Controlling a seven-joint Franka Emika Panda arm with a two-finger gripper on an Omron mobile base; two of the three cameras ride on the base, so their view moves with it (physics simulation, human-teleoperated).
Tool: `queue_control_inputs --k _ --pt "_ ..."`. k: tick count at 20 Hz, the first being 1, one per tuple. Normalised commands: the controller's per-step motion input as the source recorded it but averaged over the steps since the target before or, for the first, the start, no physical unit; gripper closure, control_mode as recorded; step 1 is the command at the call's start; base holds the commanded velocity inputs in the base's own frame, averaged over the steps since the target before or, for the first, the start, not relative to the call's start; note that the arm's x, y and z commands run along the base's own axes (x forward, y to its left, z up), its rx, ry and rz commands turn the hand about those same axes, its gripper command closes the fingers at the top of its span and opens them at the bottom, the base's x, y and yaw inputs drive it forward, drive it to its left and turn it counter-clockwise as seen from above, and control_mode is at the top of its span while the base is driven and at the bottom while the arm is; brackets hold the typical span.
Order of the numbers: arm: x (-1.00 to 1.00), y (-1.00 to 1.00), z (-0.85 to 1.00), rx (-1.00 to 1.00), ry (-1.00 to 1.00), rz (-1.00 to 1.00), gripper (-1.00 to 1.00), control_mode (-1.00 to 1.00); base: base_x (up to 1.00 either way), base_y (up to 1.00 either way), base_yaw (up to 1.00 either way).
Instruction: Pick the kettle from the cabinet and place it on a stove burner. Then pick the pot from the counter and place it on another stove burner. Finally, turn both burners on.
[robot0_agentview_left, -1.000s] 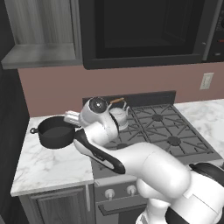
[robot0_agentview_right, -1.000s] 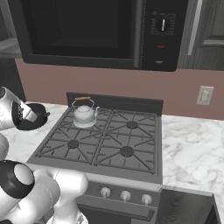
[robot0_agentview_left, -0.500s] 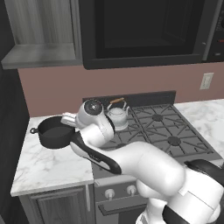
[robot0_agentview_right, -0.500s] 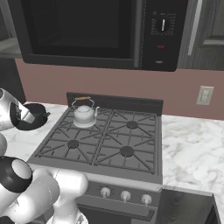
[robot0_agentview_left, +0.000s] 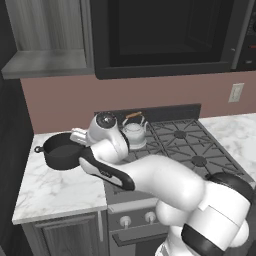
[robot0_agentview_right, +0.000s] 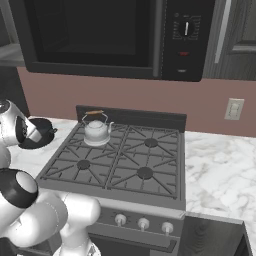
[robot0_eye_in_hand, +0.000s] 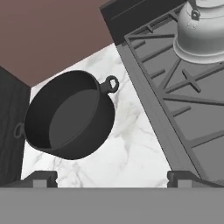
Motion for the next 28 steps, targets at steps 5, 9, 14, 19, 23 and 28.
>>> queue_control_inputs --k 5,9,14,19,23,28 --pt "0.09 0.09 -0.17 0.00 0.02 -0.04 -1.00 -1.00 0.00 0.00 0.00" --pt "0.24 0.03 -0.04 0.00 0.04 -0.05 -1.00 -1.00 0.00 0.00 0.00" --pt "0.31 0.00 -0.04 0.00 0.09 -0.04 -1.00 -1.00 0.00 0.00 0.00" --pt "0.23 0.07 -0.12 0.00 0.08 -0.03 -1.00 -1.00 0.00 0.00 0.00" --pt "0.13 0.18 -0.19 0.00 0.04 -0.02 -1.00 -1.00 0.00 0.00 0.00" --pt "0.12 0.17 -0.18 0.00 0.02 -0.02 -1.00 -1.00 0.00 0.00 0.00"
